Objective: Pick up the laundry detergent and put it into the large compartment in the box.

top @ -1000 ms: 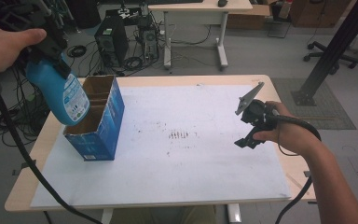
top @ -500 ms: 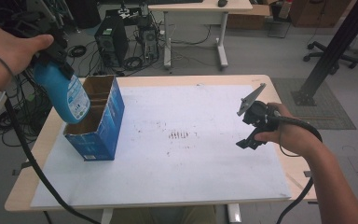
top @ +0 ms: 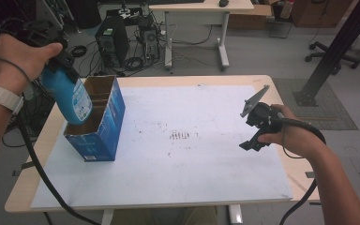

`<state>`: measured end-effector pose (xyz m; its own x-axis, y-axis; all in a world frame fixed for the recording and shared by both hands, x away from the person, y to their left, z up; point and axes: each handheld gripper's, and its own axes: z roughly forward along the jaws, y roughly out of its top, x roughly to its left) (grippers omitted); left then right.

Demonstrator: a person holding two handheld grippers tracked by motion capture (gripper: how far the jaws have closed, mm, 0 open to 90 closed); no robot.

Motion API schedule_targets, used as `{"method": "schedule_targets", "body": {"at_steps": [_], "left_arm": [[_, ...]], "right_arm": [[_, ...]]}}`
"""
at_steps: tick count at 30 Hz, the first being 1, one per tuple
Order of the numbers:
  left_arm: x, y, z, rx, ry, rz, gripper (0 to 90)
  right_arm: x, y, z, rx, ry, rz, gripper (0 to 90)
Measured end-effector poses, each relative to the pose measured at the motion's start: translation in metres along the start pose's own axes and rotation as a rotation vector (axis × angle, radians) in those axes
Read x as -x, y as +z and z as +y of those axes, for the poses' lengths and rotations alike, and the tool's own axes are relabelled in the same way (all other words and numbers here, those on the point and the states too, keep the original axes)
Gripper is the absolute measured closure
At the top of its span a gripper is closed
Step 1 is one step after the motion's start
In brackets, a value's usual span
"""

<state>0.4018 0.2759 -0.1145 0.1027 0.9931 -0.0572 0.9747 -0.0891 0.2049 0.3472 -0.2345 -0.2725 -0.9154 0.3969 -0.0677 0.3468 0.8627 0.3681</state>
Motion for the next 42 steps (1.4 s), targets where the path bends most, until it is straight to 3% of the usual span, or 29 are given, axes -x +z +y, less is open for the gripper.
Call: {"method": "schedule_targets", "body": {"at_steps": [42], "left_arm": [[-0.004, 0.088, 0.001, -0.009, -0.011, -0.009, 37.4]], "right_arm": [[0.001, 0.007, -0.008, -0.010, 0.015, 0.012, 13.3]]}}
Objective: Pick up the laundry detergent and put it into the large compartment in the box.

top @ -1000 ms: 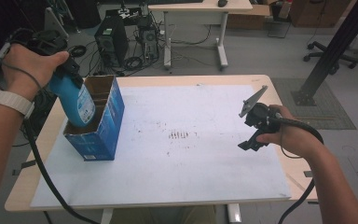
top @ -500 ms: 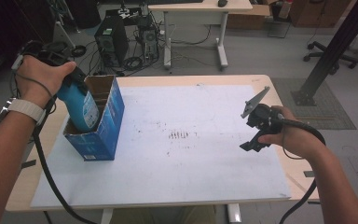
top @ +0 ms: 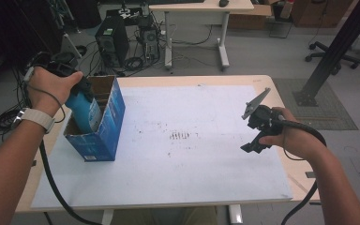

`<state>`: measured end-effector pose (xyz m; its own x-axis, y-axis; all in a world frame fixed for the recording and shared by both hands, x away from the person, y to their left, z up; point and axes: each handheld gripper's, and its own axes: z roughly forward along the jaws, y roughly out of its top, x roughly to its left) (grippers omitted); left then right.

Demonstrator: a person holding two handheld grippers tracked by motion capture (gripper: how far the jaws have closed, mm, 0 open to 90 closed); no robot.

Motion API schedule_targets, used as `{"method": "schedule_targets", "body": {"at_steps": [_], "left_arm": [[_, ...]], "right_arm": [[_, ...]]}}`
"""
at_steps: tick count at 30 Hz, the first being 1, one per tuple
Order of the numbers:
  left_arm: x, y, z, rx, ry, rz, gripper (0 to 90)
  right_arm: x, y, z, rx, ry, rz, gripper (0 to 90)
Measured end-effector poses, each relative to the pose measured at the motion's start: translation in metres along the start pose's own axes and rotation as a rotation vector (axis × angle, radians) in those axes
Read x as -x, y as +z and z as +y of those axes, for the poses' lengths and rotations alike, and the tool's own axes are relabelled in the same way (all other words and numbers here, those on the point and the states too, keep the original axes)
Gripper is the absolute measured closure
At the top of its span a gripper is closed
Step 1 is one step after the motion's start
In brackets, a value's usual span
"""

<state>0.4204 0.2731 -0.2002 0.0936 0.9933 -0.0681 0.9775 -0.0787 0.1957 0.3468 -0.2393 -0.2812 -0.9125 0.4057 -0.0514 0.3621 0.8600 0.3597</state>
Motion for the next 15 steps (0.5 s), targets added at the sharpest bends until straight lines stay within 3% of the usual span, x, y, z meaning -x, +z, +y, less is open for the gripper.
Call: {"method": "schedule_targets", "body": {"at_steps": [15], "left_arm": [[-0.001, 0.032, -0.003, -0.002, 0.010, -0.001, 37.3]], "right_arm": [[0.000, 0.002, -0.003, -0.005, 0.009, 0.004, 13.3]]}}
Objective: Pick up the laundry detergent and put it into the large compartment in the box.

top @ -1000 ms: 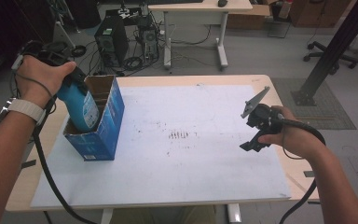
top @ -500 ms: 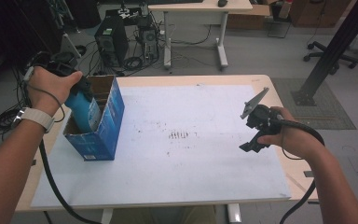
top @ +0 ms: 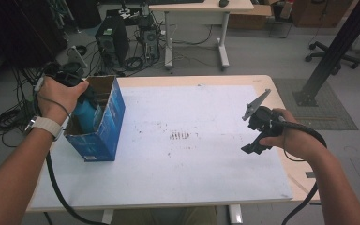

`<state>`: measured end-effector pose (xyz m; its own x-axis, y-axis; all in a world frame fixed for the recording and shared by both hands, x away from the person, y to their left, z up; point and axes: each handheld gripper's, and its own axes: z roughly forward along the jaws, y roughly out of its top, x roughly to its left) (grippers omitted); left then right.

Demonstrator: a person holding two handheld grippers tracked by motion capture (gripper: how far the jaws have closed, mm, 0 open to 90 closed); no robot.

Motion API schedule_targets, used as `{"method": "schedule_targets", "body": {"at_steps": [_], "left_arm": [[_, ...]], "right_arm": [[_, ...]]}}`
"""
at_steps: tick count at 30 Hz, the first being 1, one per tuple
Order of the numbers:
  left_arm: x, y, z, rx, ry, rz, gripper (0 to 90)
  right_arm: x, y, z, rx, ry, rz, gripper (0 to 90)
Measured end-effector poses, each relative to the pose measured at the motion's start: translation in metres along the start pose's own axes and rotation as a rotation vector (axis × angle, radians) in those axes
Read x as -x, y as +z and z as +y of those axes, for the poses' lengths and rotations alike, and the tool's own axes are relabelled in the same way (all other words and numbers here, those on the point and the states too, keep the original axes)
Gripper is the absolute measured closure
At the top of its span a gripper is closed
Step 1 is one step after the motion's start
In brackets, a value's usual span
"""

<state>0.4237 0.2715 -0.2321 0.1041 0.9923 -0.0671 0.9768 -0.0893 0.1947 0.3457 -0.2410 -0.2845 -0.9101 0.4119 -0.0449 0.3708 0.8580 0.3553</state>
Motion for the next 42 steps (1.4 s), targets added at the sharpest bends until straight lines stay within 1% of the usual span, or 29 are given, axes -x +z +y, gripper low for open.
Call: {"method": "schedule_targets", "body": {"at_steps": [5, 7, 11, 16, 17, 24, 28, 29, 34, 42], "left_arm": [[-0.001, 0.008, -0.001, 0.004, -0.004, 0.005, 37.3], [-0.001, 0.010, -0.001, -0.003, 0.001, 0.010, 37.3], [-0.001, 0.015, -0.002, 0.001, 0.005, 0.020, 37.3], [-0.002, 0.022, -0.003, 0.006, -0.001, 0.013, 37.3], [-0.002, 0.023, -0.003, 0.000, 0.000, 0.013, 37.3], [-0.002, 0.034, -0.003, -0.002, 0.001, 0.020, 37.3], [-0.005, 0.039, -0.004, -0.007, 0.002, 0.017, 37.3], [-0.005, 0.041, -0.004, -0.002, -0.004, 0.018, 37.3], [-0.005, 0.045, -0.005, 0.001, 0.004, 0.029, 37.3], [-0.006, 0.054, -0.007, -0.013, 0.004, 0.022, 37.3]], "right_arm": [[0.000, 0.001, -0.001, -0.002, 0.002, 0.001, 13.3], [0.000, 0.001, -0.001, -0.003, 0.001, 0.002, 13.3], [0.000, 0.001, -0.001, -0.004, 0.003, 0.002, 13.3], [0.000, 0.002, -0.002, -0.008, 0.005, 0.004, 13.3], [0.000, 0.002, -0.002, -0.007, 0.005, 0.004, 13.3], [0.000, 0.002, -0.004, -0.007, 0.009, 0.002, 13.3], [0.000, 0.002, -0.006, -0.009, 0.014, 0.004, 13.2], [0.000, 0.003, -0.006, -0.008, 0.014, 0.005, 13.2], [0.001, 0.004, -0.007, -0.011, 0.017, 0.005, 13.2], [0.001, 0.004, -0.006, -0.009, 0.014, 0.007, 13.2]]}}
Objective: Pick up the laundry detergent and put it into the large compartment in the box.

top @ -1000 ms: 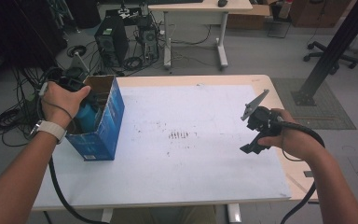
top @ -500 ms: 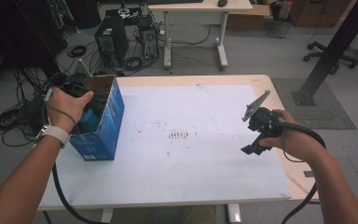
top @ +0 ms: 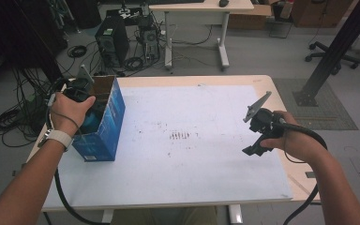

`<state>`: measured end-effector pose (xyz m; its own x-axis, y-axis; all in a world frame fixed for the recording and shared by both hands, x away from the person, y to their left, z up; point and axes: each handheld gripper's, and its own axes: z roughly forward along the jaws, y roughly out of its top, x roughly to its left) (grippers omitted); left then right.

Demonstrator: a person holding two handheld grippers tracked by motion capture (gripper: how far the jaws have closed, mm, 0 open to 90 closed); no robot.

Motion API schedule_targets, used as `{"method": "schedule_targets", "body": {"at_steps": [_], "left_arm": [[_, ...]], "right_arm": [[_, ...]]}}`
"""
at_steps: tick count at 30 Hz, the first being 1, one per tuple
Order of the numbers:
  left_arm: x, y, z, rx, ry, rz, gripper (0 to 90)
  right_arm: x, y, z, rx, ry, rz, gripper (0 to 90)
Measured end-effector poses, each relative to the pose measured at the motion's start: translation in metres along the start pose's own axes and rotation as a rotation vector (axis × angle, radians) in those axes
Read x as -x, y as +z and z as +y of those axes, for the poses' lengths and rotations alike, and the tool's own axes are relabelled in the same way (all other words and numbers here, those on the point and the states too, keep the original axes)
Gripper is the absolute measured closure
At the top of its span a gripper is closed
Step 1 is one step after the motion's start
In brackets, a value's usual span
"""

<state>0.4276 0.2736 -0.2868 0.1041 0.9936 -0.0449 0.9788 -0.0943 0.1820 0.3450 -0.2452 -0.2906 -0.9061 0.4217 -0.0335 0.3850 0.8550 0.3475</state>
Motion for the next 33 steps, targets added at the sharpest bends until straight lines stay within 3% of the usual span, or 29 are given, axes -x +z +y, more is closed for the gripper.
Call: {"method": "schedule_targets", "body": {"at_steps": [21, 28, 33], "left_arm": [[-0.0025, 0.0039, -0.0014, 0.014, -0.009, 0.001, 36.7], [-0.0033, 0.0040, -0.0005, -0.013, -0.007, -0.012, 28.8], [-0.0031, 0.0040, -0.0012, -0.002, -0.010, -0.012, 25.2]], "right_arm": [[-0.0017, -0.0024, -0.0026, 0.001, 0.006, -0.002, 13.0], [-0.0024, -0.0019, -0.0028, -0.003, 0.007, 0.000, 13.0], [-0.0032, -0.0019, -0.0022, 0.000, 0.005, 0.002, 13.0]]}}
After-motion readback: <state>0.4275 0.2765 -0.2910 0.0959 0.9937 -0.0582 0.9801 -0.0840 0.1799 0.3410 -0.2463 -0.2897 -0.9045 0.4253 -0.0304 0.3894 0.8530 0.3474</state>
